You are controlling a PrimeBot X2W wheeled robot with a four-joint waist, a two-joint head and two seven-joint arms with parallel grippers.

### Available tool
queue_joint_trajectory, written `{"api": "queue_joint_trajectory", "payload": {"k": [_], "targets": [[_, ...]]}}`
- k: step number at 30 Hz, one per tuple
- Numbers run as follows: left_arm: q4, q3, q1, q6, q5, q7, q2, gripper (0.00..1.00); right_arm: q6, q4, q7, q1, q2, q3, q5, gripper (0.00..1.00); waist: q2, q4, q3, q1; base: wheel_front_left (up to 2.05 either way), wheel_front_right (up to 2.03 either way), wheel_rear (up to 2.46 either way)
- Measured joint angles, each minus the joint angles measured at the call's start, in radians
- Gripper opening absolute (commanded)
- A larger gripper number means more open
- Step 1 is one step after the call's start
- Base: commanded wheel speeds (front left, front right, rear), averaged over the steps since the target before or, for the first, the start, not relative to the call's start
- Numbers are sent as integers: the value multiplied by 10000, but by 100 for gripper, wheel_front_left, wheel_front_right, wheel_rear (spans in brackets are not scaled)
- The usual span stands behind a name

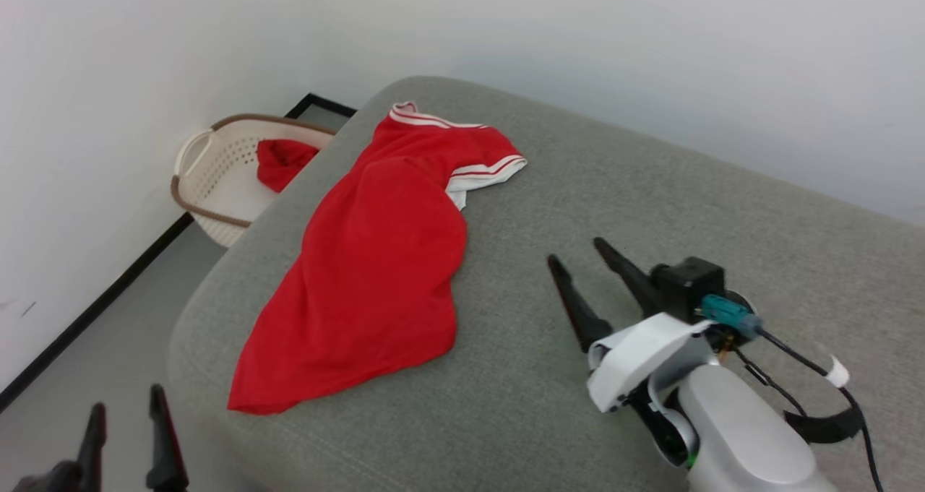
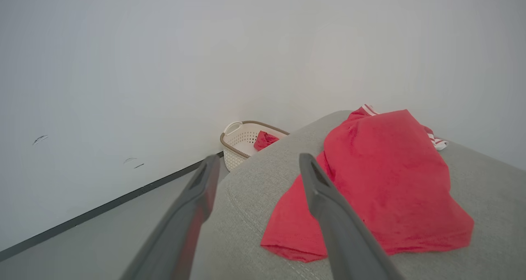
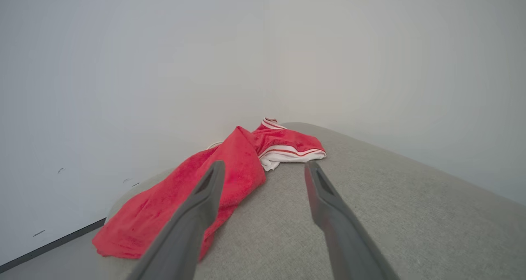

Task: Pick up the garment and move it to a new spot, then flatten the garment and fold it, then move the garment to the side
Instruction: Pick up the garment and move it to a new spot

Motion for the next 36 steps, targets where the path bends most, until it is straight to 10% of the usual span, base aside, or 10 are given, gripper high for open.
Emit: {"api": "queue_joint_trajectory", "payload": {"k": [11, 21, 36], "targets": [[-263, 111, 276, -311, 29, 4, -86, 100, 4, 81, 0, -373, -58, 418, 418, 100, 0, 80, 173, 0, 0, 0, 0], [932, -1214, -2134, -909, 485, 644, 1413, 100, 13, -930, 2, 563, -374, -437, -326, 100, 0, -417, 65, 0, 0, 0, 0], [4372, -3691, -7627, -1039, -1776, 1137, 4111, 100, 15, -2178, -25, -545, -407, -464, -1124, 100, 0, -2555, 1241, 0, 0, 0, 0]]}}
